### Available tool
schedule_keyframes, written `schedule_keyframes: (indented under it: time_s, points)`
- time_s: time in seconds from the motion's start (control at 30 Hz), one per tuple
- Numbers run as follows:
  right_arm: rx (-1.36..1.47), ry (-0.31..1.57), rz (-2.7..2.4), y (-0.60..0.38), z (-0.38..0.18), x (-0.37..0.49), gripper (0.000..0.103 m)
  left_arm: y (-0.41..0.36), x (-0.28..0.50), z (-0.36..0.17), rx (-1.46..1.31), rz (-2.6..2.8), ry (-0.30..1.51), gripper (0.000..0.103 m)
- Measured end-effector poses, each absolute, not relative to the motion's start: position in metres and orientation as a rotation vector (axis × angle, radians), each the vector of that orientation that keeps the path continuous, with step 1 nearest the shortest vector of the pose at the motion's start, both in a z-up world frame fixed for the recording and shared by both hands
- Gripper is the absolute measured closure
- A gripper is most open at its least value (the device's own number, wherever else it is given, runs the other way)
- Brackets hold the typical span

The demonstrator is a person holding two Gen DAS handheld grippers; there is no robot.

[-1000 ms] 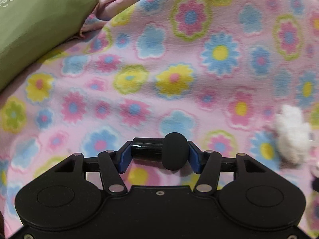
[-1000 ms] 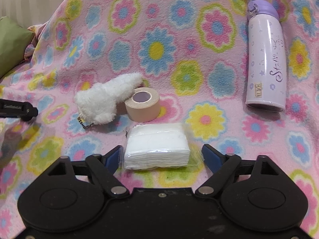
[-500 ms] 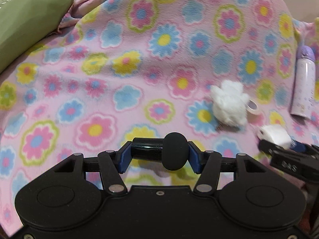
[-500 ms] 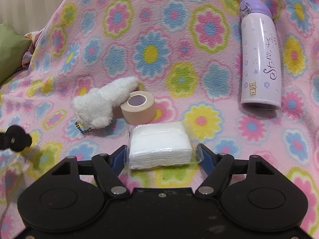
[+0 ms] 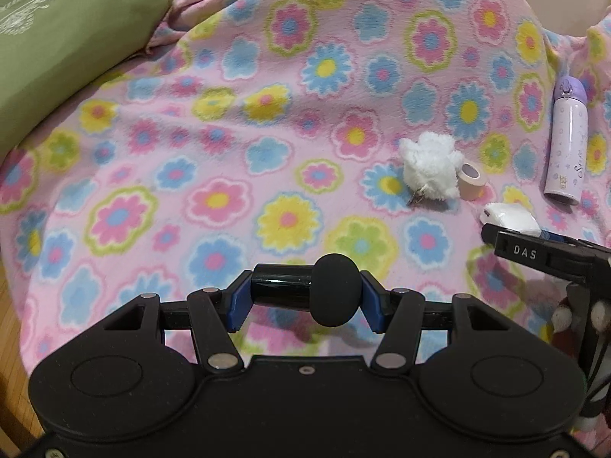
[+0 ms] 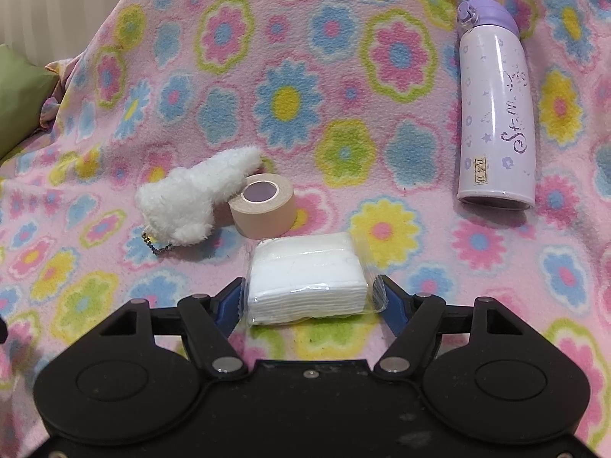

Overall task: Organize soft objects
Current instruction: 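Lift and carry the black object and towel pack over the basket with both tools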

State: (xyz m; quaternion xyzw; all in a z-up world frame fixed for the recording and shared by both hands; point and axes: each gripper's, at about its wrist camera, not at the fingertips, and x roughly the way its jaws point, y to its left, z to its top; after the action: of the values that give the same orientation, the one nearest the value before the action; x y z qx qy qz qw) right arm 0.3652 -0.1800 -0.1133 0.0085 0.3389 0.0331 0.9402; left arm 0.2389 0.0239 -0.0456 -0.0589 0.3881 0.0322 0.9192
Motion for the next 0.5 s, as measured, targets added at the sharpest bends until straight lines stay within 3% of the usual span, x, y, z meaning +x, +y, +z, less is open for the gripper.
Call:
schedule_keyframes:
  time_s: [0.27, 0.5]
  points:
    - [-0.069, 0.754, 0.059, -0.175, -0.105, 0.361, 0.038, 0.04, 0.226, -0.032, -0.169, 0.08, 0.779, 0.048]
    - [-0.01, 0.722, 0.062, -0.189, -0.065, 0.328, 0.042, 0.046, 0.214, -0.016, -0.175, 0.075, 0.757, 0.048]
